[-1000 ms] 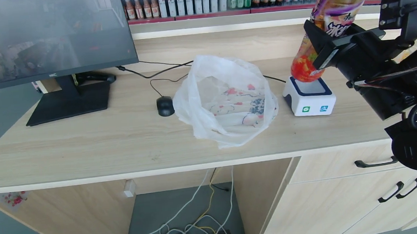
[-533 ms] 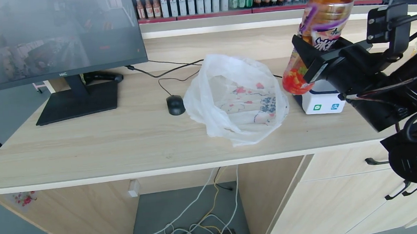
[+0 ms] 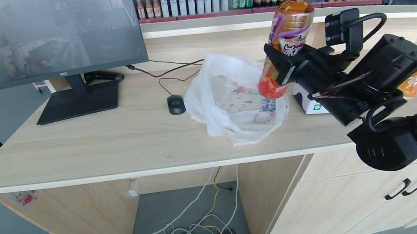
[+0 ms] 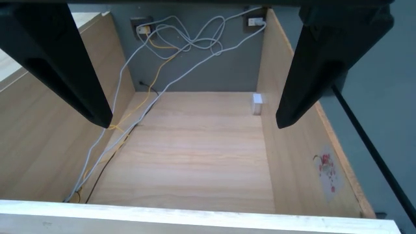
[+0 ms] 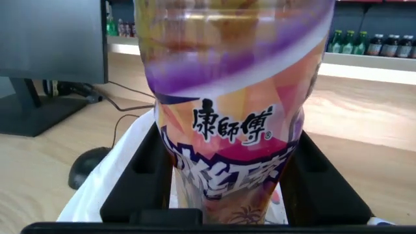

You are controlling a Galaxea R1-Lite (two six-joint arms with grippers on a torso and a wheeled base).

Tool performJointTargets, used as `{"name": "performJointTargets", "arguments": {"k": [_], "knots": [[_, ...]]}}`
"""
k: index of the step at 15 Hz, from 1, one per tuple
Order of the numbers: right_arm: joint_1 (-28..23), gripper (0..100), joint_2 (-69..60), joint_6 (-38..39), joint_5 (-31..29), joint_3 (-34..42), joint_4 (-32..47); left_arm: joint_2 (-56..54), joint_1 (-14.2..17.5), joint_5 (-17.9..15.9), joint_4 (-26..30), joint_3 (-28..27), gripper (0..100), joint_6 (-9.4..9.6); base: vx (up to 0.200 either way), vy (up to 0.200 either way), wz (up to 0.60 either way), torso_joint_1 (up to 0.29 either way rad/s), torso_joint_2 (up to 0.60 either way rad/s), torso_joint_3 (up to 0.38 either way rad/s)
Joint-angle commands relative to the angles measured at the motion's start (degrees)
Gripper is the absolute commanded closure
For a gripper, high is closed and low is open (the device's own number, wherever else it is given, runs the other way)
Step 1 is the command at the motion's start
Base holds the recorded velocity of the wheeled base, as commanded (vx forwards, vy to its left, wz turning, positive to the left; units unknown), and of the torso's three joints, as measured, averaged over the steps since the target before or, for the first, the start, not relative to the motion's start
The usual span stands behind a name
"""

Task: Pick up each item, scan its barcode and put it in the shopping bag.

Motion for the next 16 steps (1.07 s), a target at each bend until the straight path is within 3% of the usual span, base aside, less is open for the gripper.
{"name": "performJointTargets", "arguments": {"k": [1,10,16], "knots": [[0.15,100,3.86,0.25,0.3,-7.25,6.37,-0.02,0.0,0.0,0.01,0.0,0,0.02,0.0,0.0,0.0,0.0,0.0,0.0],[-0.64,100,16.52,0.25,3.73,-33.71,20.35,0.06,0.0,0.0,0.01,0.0,0,0.02,0.0,0.0,0.0,0.0,0.0,0.0],[-0.64,100,21.53,0.25,3.55,-43.99,25.45,0.06,0.0,0.0,0.01,0.0,0,0.02,0.0,0.0,0.0,0.0,0.0,0.0]]}}
